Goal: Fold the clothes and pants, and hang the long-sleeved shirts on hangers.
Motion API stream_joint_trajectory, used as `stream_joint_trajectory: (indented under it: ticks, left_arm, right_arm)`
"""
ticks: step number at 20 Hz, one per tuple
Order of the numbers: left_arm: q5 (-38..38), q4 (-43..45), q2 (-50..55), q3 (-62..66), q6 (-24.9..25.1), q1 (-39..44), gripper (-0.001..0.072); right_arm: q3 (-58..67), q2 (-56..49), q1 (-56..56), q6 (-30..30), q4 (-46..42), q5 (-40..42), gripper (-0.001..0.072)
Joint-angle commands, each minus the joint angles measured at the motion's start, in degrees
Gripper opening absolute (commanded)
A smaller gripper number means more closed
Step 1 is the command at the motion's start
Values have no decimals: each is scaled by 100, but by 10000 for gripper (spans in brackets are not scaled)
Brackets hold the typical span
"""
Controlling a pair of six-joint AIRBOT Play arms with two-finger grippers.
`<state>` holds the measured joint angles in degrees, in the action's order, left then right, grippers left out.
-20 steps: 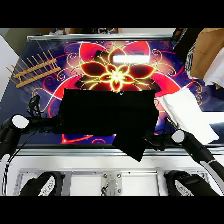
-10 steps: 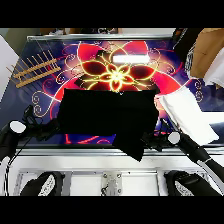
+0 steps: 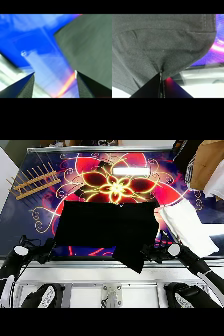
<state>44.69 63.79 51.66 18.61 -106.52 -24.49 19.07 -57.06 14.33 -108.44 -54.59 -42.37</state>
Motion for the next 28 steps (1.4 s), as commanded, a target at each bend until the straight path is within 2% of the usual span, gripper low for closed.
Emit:
stream_joint_trajectory:
  ticks: [1, 7, 9, 11, 12, 13, 14, 15, 19, 22, 24, 28]
  left_arm:
    - [-745, -234, 50, -59, -109, 52, 524]
    - [-1152, -540, 938, 120, -111, 907, 524]
    - [-1182, -490, 1106, 350, -111, 1073, 484]
    - [-1102, -487, 1329, 540, -107, 1211, 483]
    - [-981, -479, 1451, 614, -105, 1252, 400]
    - [-885, -476, 1554, 651, -52, 1248, 170]
    - [-861, -485, 1628, 647, -22, 1248, 62]
    - [-820, -479, 1657, 647, -17, 1246, 8]
    - [-629, -46, 1211, 647, -24, 1246, 7]
    - [66, 678, 531, 647, -17, 1231, 7]
    - [695, 973, 20, 647, 96, 1235, 7]
    - [1547, 1003, -1172, 649, 308, 1235, 7]
  right_arm:
    - [7, 2, 4, 2, 7, -4, 12]
    - [11, 2, 4, 2, 87, -7, 12]
    - [11, 4, 4, 2, 87, -9, 12]
    - [11, 2, 4, 2, 90, -9, 12]
    - [11, 4, 4, 2, 87, -11, 12]
    - [11, 4, 4, 2, 87, -35, 12]
    - [11, 4, 4, 7, 85, -90, 12]
    - [11, 4, 4, 70, 85, -146, 12]
    - [15, 227, 4, 138, 81, -188, 11]
    - [15, 671, -39, 101, -101, -531, 11]
    - [15, 999, -273, 105, -245, -1110, 12]
    - [39, 1777, -1012, 105, -763, -2352, 11]
